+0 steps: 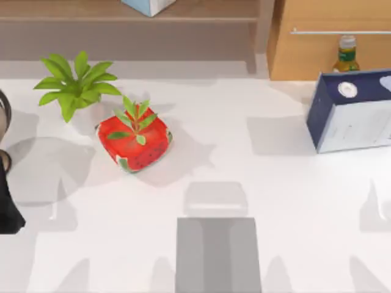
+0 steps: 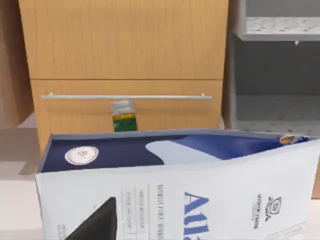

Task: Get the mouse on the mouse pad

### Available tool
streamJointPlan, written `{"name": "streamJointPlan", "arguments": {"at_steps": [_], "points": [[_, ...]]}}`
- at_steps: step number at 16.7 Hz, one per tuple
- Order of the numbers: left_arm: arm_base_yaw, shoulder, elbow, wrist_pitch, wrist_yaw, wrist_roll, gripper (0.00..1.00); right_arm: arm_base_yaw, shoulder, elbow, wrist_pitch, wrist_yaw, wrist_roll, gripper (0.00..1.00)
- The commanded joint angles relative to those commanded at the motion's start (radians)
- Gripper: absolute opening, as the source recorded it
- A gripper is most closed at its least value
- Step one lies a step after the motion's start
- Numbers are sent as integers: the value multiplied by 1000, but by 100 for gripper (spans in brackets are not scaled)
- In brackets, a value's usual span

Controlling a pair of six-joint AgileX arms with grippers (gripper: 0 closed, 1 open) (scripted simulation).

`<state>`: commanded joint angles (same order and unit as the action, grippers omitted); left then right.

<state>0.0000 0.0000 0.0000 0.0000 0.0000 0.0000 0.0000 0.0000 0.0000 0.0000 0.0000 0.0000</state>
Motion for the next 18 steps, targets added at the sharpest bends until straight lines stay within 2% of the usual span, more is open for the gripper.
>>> {"name": "streamJointPlan", "arguments": {"at_steps": [4,8,18], "points": [[0,0,0,0,0,0,100,-11,33,31,-32,3,-20,100],[0,0,0,0,0,0,100,-60,221,197,-198,8,-125,100],[0,0,0,0,0,0,100,-223,1222,859,-796,-4,-507,100]]}}
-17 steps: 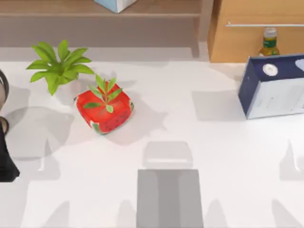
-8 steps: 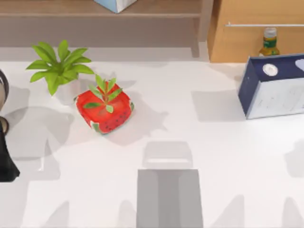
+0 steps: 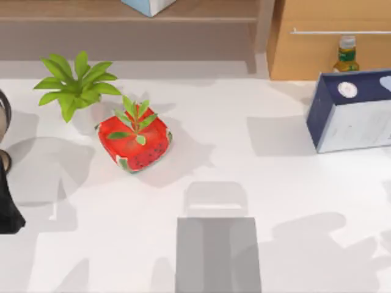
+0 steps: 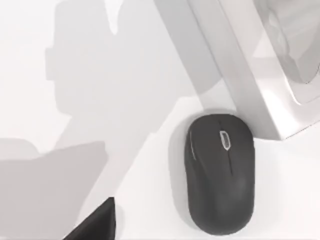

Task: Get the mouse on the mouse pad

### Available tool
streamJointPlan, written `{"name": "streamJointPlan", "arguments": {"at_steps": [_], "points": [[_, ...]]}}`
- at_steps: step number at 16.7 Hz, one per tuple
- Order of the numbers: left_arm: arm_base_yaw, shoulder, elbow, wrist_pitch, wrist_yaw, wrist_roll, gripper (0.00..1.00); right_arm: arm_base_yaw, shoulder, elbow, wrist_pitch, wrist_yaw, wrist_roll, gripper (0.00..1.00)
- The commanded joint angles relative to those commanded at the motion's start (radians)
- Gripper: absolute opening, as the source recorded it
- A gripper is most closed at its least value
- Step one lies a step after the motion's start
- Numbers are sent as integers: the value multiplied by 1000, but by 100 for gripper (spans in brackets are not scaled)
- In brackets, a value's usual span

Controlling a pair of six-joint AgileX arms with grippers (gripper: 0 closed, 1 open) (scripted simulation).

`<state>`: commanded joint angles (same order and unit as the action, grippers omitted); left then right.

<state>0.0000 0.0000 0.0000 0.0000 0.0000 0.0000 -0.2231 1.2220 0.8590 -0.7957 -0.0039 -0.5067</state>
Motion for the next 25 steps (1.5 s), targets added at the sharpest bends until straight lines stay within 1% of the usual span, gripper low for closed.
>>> {"name": "streamJointPlan", "arguments": {"at_steps": [3,6,9,14,17,21,25], "points": [[0,0,0,0,0,0,100,-49,237,161,-149,1,-87,100],[0,0,0,0,0,0,100,-86,381,266,-249,4,-140,100],[0,0,0,0,0,0,100,-100,427,302,-285,6,-158,100],[0,0,0,0,0,0,100,-96,426,298,-280,6,-157,100],[0,0,0,0,0,0,100,-119,467,269,-212,8,-174,100],[0,0,0,0,0,0,100,-150,545,173,-42,14,-194,100],[0,0,0,0,0,0,100,-118,592,80,95,10,-167,100]]}}
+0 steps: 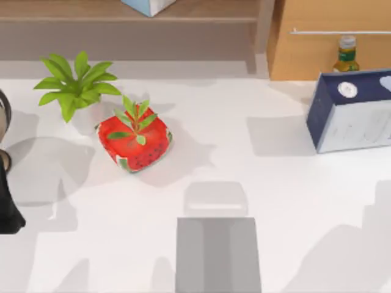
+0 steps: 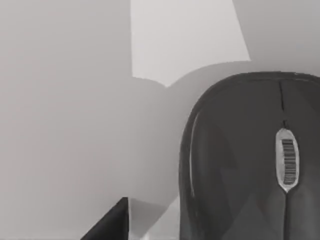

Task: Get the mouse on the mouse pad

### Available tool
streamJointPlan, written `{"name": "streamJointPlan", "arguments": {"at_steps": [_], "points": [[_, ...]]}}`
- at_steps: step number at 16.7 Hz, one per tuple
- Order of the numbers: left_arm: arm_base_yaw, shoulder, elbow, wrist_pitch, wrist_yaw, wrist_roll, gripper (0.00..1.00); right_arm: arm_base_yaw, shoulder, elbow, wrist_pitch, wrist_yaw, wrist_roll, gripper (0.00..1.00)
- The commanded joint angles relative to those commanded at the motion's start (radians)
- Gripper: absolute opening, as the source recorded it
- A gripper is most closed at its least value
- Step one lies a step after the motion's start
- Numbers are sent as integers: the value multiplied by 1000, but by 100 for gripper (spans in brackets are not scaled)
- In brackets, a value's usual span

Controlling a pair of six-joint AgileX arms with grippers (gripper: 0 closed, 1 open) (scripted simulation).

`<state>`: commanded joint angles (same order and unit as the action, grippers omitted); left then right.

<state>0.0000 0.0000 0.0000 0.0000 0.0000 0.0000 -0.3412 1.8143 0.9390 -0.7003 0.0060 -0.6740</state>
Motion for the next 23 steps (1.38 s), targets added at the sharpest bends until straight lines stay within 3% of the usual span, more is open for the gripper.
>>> {"name": "streamJointPlan", "arguments": {"at_steps": [6,19,23], "points": [[0,0,0,0,0,0,100,20,9,-13,28,-3,15,100],[0,0,0,0,0,0,100,20,9,-13,28,-3,15,2],[0,0,0,0,0,0,100,20,9,-13,28,-3,15,0]]}}
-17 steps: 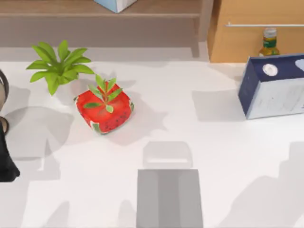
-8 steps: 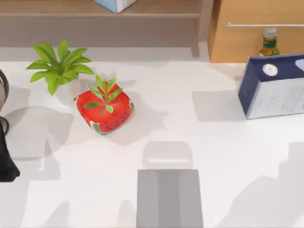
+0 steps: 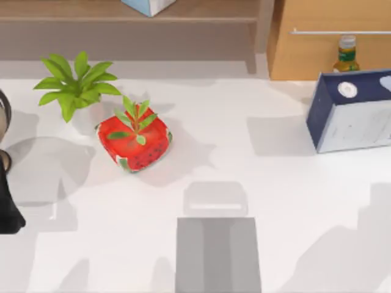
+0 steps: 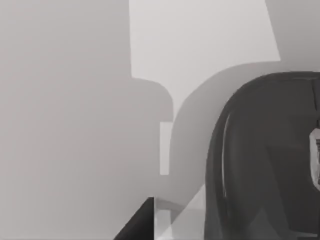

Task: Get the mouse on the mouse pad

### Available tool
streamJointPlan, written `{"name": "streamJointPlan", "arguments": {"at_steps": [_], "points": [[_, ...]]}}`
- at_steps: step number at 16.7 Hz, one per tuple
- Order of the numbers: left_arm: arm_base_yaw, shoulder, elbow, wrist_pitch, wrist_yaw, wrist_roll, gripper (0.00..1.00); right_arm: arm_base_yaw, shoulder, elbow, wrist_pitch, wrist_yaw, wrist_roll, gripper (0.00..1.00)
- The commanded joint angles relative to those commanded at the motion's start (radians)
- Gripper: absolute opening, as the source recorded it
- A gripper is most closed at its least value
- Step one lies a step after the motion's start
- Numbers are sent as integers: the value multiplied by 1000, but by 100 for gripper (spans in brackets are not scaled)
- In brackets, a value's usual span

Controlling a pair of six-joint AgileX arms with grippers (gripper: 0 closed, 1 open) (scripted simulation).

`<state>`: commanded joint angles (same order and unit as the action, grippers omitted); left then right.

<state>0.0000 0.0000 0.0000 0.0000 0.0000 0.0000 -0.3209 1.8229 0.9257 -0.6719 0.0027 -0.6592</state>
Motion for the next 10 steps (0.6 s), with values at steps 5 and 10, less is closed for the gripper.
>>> {"name": "streamJointPlan", "arguments": {"at_steps": [5,10], "points": [[0,0,0,0,0,0,100,-8,-45,3,-51,-1,2,0],[0,0,0,0,0,0,100,-46,-87,63,-87,11,15,0]]}}
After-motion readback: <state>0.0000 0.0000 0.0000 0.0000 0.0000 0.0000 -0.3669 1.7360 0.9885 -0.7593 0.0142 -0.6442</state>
